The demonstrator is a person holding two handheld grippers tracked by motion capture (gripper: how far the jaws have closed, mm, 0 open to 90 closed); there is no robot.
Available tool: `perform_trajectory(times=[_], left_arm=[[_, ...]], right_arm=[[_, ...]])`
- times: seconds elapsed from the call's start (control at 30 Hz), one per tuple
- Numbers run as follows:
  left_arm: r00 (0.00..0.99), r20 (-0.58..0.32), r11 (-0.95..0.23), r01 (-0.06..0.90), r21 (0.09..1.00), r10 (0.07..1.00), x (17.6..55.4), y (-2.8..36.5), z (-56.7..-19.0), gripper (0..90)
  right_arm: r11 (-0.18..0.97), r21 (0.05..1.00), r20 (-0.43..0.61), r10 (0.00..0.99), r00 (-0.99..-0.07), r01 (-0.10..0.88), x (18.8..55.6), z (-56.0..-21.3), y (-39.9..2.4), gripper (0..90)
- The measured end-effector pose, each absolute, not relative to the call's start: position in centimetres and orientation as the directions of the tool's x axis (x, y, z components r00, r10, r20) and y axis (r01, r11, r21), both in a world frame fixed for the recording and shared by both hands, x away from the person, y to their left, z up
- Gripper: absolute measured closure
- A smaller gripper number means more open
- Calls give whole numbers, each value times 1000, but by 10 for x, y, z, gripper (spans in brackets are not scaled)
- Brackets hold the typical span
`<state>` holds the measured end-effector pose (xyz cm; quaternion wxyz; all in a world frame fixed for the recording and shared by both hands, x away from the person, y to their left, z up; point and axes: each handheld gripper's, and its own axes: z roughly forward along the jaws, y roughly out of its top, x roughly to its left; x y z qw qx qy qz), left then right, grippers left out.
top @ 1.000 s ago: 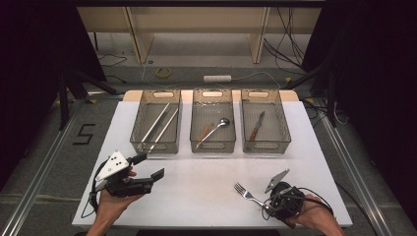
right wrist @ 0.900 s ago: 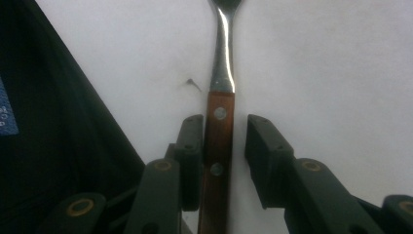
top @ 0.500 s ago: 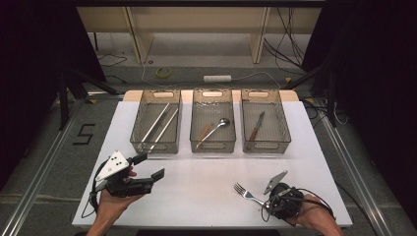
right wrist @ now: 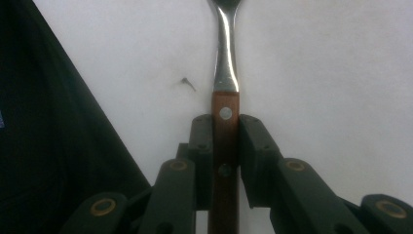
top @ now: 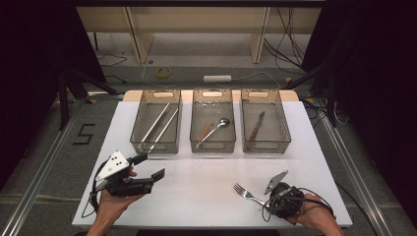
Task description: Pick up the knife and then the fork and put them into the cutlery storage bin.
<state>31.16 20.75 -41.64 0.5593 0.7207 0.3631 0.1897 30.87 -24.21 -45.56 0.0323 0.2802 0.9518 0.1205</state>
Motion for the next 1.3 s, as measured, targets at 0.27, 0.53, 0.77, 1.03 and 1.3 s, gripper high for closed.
perform_trajectory(times=[0.27, 0.53, 0.77, 1.03, 1.3], left_arm=[[661, -135, -107, 311, 944, 738, 311, 208, -416, 156], [659, -134, -107, 312, 944, 740, 312, 208, -416, 155], [654, -145, -94, 316, 944, 743, 312, 209, -417, 155], [649, -152, -85, 319, 944, 745, 313, 210, -417, 155], [652, -147, -91, 318, 944, 744, 313, 210, -417, 155]], right_arm=[[804, 280, 7, 544, -839, 524, 310, -449, -245, 773], [785, 337, 23, 545, -838, 520, 314, -440, -247, 774], [740, 411, 62, 560, -826, 533, 327, -429, -252, 774], [675, 490, 106, 582, -806, 552, 345, -415, -260, 775], [620, 547, 125, 604, -787, 563, 360, -401, -266, 774]])
